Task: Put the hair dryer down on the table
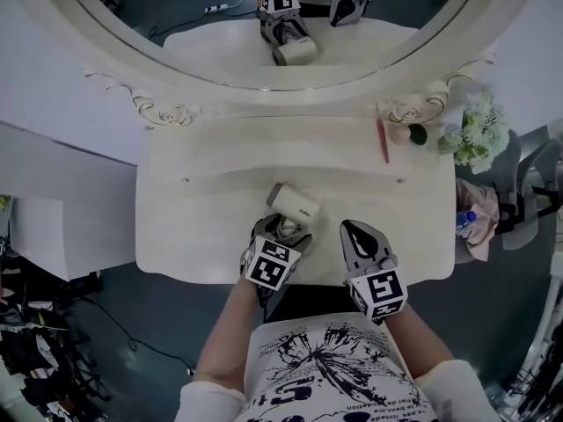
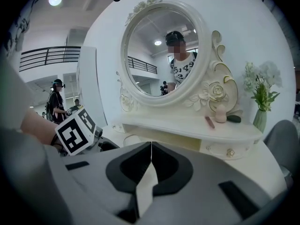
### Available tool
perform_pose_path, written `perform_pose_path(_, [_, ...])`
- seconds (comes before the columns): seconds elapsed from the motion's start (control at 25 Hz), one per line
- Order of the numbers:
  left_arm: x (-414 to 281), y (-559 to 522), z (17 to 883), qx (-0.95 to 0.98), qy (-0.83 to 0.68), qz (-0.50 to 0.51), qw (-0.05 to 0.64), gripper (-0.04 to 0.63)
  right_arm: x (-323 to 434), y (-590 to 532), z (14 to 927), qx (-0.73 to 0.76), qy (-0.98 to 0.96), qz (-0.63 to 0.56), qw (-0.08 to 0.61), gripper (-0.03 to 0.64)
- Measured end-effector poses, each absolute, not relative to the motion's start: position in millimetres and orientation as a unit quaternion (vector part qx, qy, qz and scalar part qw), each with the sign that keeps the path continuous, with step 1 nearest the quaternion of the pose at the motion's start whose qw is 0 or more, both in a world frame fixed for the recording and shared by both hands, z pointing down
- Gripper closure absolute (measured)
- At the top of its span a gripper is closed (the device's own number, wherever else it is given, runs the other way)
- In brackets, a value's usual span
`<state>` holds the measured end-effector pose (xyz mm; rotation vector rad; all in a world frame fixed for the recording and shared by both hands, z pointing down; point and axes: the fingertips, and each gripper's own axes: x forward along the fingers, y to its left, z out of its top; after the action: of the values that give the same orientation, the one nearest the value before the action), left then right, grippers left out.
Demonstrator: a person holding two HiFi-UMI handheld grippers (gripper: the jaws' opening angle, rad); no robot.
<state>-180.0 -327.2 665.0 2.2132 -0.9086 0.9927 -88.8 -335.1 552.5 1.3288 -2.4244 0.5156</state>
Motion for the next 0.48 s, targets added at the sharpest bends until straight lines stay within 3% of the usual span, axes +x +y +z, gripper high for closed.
perform_pose_path(0.28, [-190.0,-340.4,595.2,0.838,-0.406,0.297,0.211,0.259,-82.5,-328.2,535.9,0.48,-0.848,0.166,0.152,0.6])
perform_pose_path(0.32, [-191.6,-342.8,582.9,0.839,-0.417,0.279,0.208,0.294,-81.5,-327.1,533.0,0.483,-0.847,0.163,0.149,0.6])
perform_pose_path(0.36, [-193.5,-345.1,571.0,0.84,-0.428,0.261,0.207,0.378,-80.7,-325.7,529.7,0.486,-0.847,0.161,0.146,0.6])
perform_pose_path(0.48, [-197.6,-348.5,536.5,0.847,-0.446,0.217,0.191,0.411,-80.2,-319.5,514.1,0.494,-0.846,0.151,0.13,0.6])
